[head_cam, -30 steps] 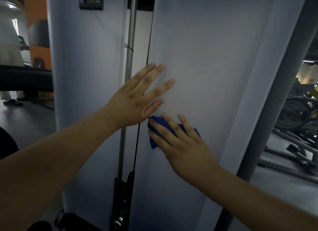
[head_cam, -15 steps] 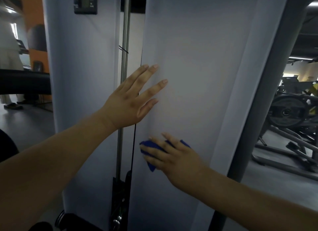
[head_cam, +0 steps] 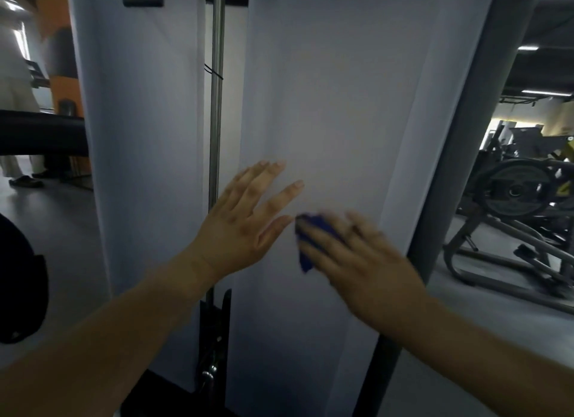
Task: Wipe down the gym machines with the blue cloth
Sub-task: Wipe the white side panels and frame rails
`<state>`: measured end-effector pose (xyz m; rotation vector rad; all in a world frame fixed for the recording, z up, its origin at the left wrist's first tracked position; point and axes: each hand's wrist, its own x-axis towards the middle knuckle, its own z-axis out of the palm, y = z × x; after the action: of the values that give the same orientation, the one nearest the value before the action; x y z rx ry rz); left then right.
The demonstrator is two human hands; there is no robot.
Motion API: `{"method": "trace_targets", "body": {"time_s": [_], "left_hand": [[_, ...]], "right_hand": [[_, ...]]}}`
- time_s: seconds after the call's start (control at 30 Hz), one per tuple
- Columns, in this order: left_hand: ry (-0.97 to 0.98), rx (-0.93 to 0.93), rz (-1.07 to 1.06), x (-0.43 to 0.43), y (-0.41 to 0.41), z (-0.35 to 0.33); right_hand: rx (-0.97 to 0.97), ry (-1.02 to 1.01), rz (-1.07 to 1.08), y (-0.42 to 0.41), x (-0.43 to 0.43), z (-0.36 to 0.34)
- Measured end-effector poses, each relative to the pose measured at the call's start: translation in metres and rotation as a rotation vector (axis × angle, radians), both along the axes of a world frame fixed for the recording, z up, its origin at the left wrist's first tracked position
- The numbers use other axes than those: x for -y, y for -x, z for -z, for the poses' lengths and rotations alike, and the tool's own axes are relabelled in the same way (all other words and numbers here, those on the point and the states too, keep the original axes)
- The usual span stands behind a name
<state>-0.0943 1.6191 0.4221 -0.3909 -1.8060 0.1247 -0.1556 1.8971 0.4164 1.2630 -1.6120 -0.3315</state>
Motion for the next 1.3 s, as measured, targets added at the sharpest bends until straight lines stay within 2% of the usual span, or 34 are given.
{"method": "trace_targets", "body": {"time_s": [0.07, 0.2, 0.27, 0.37, 0.47, 0.57, 0.63, 0.73, 0.83, 0.93, 1.0, 1.17, 1.3], "left_hand": [[-0.014, 0.028, 0.014, -0.01, 0.003, 0.01], [-0.073, 0.072, 0.034, -0.029, 0.01, 0.017], [-0.096, 0.071, 0.032, -0.033, 0.013, 0.019], [-0.125, 0.068, 0.019, -0.042, 0.013, 0.021], [-0.113, 0.057, -0.006, -0.052, 0.014, 0.021], [-0.065, 0.066, -0.006, -0.058, 0.013, 0.02], [-0.042, 0.079, -0.017, -0.061, 0.012, 0.019], [-0.079, 0.105, -0.028, -0.07, 0.015, 0.022], [-0.13, 0.118, -0.025, -0.081, 0.015, 0.027], [-0.144, 0.132, -0.044, -0.085, 0.012, 0.031], [-0.147, 0.143, -0.056, -0.087, 0.009, 0.032], [-0.177, 0.167, -0.06, -0.093, 0.005, 0.031], [-0.192, 0.189, -0.064, -0.095, 0.0, 0.03]], "right_hand": [[-0.007, 0.076, -0.012, 0.002, -0.017, -0.01], [-0.068, -0.109, -0.073, 0.012, -0.033, 0.027], [-0.098, -0.128, -0.104, 0.018, -0.041, 0.021], [-0.066, 0.119, -0.132, 0.026, -0.048, -0.009], [0.039, 0.276, -0.164, 0.027, -0.047, 0.016], [0.028, 0.104, -0.184, 0.029, -0.056, 0.059], [-0.004, 0.074, -0.196, 0.034, -0.063, 0.054], [0.052, 0.294, -0.211, 0.045, -0.062, 0.04], [0.221, 0.475, -0.216, 0.041, -0.053, 0.073], [0.293, 0.492, -0.19, 0.034, -0.054, 0.113], [0.293, 0.487, -0.189, 0.032, -0.055, 0.108], [0.432, 0.774, -0.256, 0.021, -0.033, 0.06], [0.483, 0.77, -0.256, 0.018, -0.032, 0.111]]}}
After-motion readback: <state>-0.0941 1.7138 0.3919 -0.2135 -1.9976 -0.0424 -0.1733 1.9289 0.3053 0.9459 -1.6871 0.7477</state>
